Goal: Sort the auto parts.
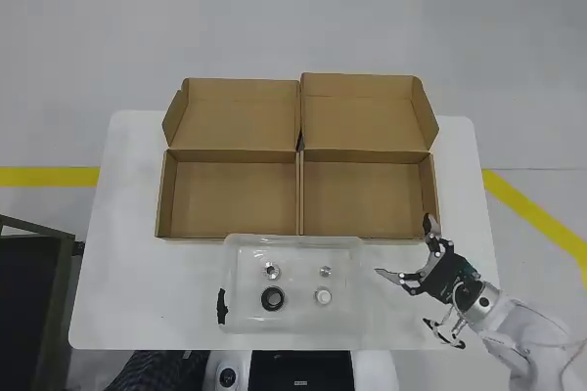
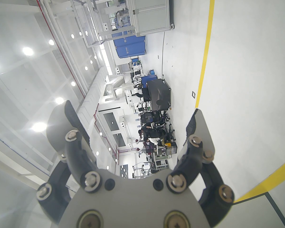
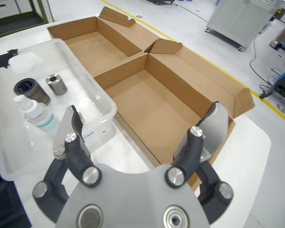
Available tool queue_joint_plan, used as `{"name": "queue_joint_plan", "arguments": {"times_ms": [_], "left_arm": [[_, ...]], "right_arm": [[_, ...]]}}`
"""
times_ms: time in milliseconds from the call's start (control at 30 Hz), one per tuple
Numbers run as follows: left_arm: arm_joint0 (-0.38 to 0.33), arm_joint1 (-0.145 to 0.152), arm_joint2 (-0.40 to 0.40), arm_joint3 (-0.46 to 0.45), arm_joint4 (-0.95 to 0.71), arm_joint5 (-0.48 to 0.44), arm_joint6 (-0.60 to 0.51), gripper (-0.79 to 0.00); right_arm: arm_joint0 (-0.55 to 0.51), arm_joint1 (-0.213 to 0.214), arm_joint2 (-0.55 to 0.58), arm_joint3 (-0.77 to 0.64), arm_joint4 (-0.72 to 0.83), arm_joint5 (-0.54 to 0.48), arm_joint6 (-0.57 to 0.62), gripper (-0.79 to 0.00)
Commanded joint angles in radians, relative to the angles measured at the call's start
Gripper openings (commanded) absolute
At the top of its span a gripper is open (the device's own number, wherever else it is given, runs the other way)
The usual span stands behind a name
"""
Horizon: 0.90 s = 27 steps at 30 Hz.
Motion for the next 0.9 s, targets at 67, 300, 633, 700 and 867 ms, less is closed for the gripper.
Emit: {"name": "queue_joint_plan", "arguments": {"times_ms": [67,300,633,700,867], "left_arm": [[0.000,0.000,0.000,0.000,0.000,0.000,0.000,0.000],[0.000,0.000,0.000,0.000,0.000,0.000,0.000,0.000],[0.000,0.000,0.000,0.000,0.000,0.000,0.000,0.000],[0.000,0.000,0.000,0.000,0.000,0.000,0.000,0.000],[0.000,0.000,0.000,0.000,0.000,0.000,0.000,0.000]], "right_arm": [[-0.010,0.007,-0.043,-0.051,-0.029,-0.087,0.033,0.000],[-0.009,0.015,-0.131,-0.093,-0.095,-0.152,0.093,0.000],[0.058,0.017,-0.274,-0.061,-0.175,-0.136,0.183,0.000],[0.069,0.017,-0.295,-0.052,-0.179,-0.131,0.199,0.000],[0.096,0.017,-0.332,-0.032,-0.171,-0.109,0.234,0.000]]}}
